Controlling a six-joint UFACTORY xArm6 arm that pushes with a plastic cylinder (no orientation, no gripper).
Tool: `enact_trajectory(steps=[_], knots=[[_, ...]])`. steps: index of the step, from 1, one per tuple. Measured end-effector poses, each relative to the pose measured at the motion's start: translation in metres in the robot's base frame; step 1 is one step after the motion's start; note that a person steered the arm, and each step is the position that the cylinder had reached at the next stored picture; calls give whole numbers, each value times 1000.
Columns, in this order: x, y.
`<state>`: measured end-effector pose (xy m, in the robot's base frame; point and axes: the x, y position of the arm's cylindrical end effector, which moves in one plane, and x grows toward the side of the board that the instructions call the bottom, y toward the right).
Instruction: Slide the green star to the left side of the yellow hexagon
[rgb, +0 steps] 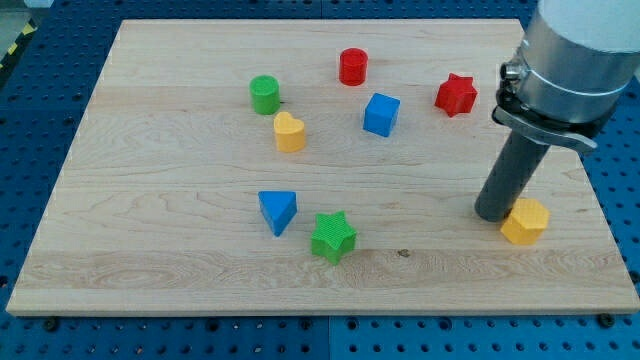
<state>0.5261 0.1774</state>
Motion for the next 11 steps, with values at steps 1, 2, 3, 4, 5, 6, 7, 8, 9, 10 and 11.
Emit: enact_trajectory(steps=[1,2,3,4,5,6,7,8,9,10,11], knots=[[1,10],[12,32],[19,44],[14,6],[-4,-46],[-23,-95],[-31,-157],[-32,-231],[-32,-302],[-13,-305],[16,-267]])
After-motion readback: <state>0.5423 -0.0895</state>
